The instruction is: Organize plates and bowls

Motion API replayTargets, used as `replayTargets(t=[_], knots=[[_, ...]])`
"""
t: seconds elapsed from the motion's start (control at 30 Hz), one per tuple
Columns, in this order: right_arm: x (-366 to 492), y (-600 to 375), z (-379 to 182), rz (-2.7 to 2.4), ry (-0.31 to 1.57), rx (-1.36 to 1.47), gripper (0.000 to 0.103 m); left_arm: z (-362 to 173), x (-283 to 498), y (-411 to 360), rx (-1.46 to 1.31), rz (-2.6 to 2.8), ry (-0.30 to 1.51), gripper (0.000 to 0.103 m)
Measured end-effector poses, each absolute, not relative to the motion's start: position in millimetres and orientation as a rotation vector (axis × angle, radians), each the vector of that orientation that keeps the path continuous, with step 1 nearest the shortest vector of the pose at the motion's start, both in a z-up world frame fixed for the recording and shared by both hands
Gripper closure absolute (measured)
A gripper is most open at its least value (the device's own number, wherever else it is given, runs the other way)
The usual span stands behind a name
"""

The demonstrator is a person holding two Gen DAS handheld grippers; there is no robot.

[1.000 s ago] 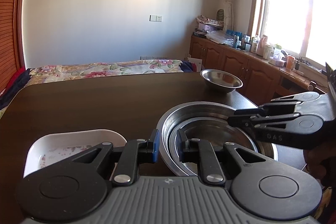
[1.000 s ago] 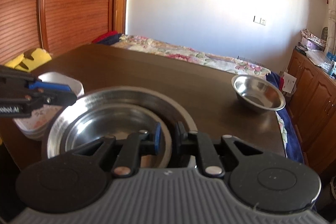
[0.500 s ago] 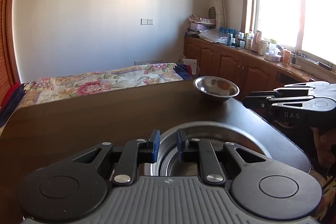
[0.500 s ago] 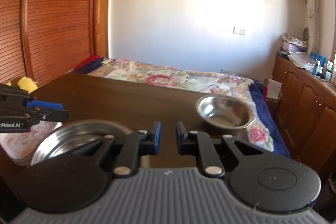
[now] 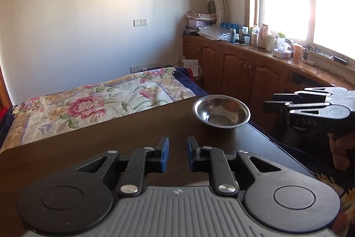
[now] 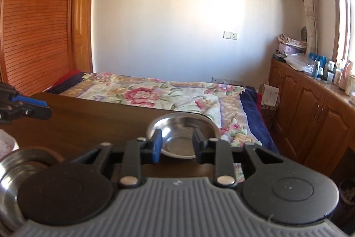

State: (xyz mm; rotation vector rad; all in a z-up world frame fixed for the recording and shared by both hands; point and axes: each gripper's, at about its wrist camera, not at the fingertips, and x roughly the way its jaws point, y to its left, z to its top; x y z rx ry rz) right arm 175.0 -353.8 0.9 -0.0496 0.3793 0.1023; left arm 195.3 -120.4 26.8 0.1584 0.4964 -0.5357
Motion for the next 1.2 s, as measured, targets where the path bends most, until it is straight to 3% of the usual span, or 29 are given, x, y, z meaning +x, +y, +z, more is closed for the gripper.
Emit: replayTargets(t=[0.1,0.33,0.57,0.93,1.2], knots=[[184.5,-360.9,-5.2,0.098,0.388,-0.037,0.06,30.6,211.0,-132.8,0.166,-0.539,0.507,0.068],[207.1,-376.2,-18.3,0.086,0.401,-0.012,0.051,31.2,243.0,-157.6,0.184,-0.561,0.512,0.041],[226.6,-386.5,-27.4,0.071,0.418,0.012,0.047,23.2,273.0,-178.3,0.209,-0.587,0.533,0.035],[236.9,-394.4,-37.6,0.079,0.464,0.062,0.047,4.5,308.2,-206.6,0.235,-0.638,0.591,0.035],[240.9,-401.4,-41.8,0.081,0.487,0.109,0.047,-7.3,338.8,-216.6,0.195,-0.637,0.687,0.043]])
